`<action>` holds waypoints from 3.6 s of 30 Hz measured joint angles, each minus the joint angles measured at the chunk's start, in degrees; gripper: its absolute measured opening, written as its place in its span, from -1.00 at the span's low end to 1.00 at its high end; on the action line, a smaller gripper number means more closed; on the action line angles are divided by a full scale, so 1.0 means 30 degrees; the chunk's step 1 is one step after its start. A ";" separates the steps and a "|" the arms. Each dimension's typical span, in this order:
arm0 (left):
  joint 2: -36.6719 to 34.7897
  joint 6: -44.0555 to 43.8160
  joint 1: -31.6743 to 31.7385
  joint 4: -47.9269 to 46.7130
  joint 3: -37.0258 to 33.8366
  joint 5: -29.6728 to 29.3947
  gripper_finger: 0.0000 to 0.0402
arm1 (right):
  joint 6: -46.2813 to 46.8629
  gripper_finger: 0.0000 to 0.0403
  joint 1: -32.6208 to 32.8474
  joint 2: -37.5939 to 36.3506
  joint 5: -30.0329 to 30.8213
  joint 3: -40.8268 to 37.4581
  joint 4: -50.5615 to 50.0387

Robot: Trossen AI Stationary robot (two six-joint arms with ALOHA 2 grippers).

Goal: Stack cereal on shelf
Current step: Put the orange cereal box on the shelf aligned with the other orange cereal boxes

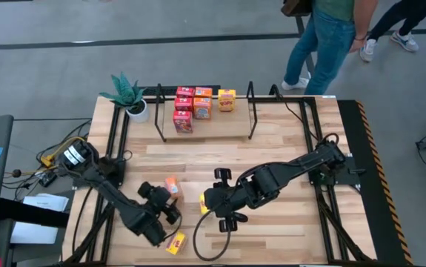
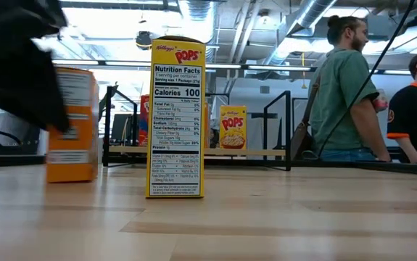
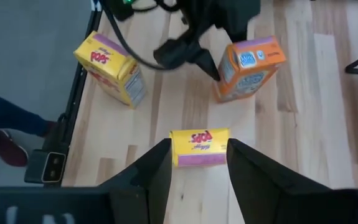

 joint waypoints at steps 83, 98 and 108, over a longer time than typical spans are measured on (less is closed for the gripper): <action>-0.8119 1.5485 0.6554 2.4035 -1.2641 0.5808 -0.98 | -0.3718 0.42 -0.4351 -0.0729 -0.1281 0.0015 0.1608; -0.3712 1.6327 0.9267 3.0321 -1.1567 0.9351 -1.00 | 0.0038 0.42 -0.4343 -0.0729 -0.0049 0.0007 -0.1406; -0.2893 1.8635 1.0522 3.0067 -0.9311 1.1946 -1.00 | 0.1120 0.42 -0.4212 -0.0727 0.0599 0.0007 -0.1574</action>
